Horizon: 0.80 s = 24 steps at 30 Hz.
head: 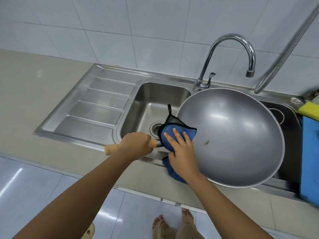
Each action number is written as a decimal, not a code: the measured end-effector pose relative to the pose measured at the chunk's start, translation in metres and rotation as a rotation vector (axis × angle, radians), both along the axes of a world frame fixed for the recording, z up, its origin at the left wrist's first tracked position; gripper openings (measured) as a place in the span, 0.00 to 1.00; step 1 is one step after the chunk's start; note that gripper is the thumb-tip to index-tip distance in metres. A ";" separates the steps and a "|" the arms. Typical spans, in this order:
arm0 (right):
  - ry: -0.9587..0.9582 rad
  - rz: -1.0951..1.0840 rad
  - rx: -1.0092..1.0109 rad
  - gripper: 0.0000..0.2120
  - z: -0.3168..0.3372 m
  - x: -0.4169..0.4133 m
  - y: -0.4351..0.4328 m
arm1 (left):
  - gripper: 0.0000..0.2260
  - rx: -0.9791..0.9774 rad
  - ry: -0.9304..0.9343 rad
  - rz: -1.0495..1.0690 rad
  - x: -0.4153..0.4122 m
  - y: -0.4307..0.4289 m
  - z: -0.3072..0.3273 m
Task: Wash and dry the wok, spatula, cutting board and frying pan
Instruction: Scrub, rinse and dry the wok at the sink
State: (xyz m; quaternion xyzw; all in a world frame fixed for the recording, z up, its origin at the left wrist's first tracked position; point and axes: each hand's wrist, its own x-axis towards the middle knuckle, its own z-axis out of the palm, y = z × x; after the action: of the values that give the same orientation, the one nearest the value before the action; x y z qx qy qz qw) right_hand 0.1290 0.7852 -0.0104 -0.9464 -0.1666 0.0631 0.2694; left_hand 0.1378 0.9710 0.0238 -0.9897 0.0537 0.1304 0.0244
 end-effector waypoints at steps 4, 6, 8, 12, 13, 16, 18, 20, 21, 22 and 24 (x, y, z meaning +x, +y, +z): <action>-0.083 0.164 -0.011 0.31 -0.002 -0.003 -0.006 | 0.16 -0.015 0.010 0.025 0.000 0.010 -0.005; -0.074 0.212 0.003 0.29 -0.004 0.000 -0.019 | 0.16 -0.021 0.014 0.041 0.000 0.011 -0.005; -0.009 0.196 0.066 0.28 -0.005 0.003 -0.032 | 0.14 -0.030 0.019 0.050 0.001 0.011 -0.003; 0.294 -0.195 0.424 0.26 -0.013 0.012 -0.063 | 0.16 -0.062 0.092 0.071 -0.002 0.012 -0.004; 0.377 -0.305 0.501 0.24 -0.014 0.014 -0.068 | 0.17 -0.078 0.119 0.087 -0.004 0.012 -0.005; 0.491 -0.387 0.544 0.22 -0.011 0.015 -0.068 | 0.22 -0.088 0.193 0.083 -0.005 0.010 -0.004; 0.503 -0.381 0.530 0.23 -0.010 0.016 -0.064 | 0.25 -0.044 0.222 0.020 -0.002 0.000 0.003; 0.528 -0.391 0.572 0.25 -0.007 0.017 -0.064 | 0.27 -0.083 0.198 0.051 0.002 -0.013 0.008; 0.538 -0.392 0.599 0.27 -0.004 0.017 -0.066 | 0.30 -0.124 0.176 0.094 0.005 -0.019 0.008; 0.549 -0.398 0.620 0.29 -0.002 0.017 -0.069 | 0.32 -0.154 0.163 0.124 0.008 -0.024 0.007; 0.573 -0.384 0.608 0.30 0.006 0.015 -0.079 | 0.35 -0.155 0.151 0.134 0.014 -0.030 0.004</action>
State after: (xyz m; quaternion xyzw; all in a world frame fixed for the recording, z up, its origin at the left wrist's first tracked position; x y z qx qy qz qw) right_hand 0.1440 0.7057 -0.0043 -0.7826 0.0820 0.2194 0.5768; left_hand 0.1516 0.9413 0.0274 -0.9773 -0.0010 0.2016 -0.0649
